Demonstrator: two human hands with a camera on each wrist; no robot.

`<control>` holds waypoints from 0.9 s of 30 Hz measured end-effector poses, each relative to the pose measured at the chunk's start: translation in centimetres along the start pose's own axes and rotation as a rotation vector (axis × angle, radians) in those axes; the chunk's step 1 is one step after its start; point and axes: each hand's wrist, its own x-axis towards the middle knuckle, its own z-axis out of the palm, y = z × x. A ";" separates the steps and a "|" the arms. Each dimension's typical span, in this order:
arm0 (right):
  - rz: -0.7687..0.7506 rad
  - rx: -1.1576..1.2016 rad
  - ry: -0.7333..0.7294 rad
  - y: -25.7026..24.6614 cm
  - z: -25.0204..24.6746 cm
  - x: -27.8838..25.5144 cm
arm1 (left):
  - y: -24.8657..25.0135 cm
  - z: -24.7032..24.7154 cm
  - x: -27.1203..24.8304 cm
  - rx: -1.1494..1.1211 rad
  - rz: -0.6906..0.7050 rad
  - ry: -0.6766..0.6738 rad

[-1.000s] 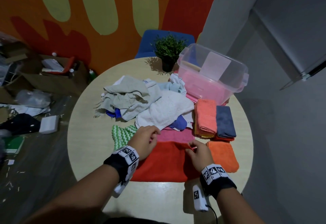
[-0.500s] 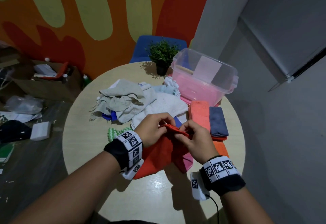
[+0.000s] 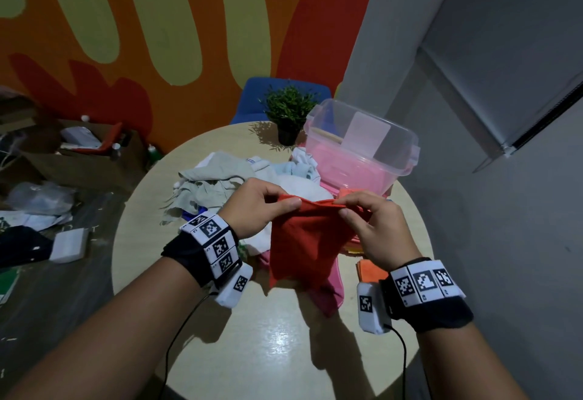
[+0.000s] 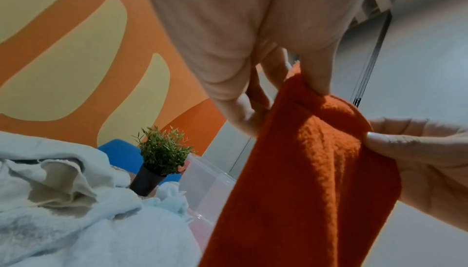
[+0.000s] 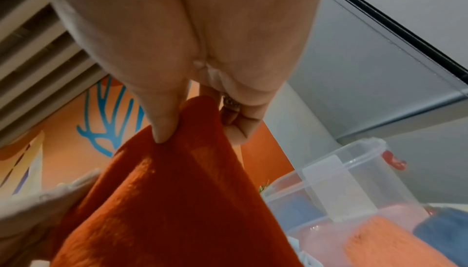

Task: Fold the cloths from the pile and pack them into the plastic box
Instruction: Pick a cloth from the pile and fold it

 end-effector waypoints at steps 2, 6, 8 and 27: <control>0.005 -0.010 -0.035 -0.5 -0.4 0.1 | 0.0 0.0 0.0 -0.035 0.009 0.036; 0.044 -0.099 -0.033 -0.4 -0.9 0.2 | 0.5 -0.6 0.0 -0.114 0.081 0.082; 0.056 -0.122 0.024 -0.3 -1.1 0.3 | 0.8 -0.8 -0.1 -0.062 0.144 0.034; 0.005 -0.107 0.183 -1.9 -2.5 1.7 | 1.6 -1.1 0.5 0.188 0.314 0.214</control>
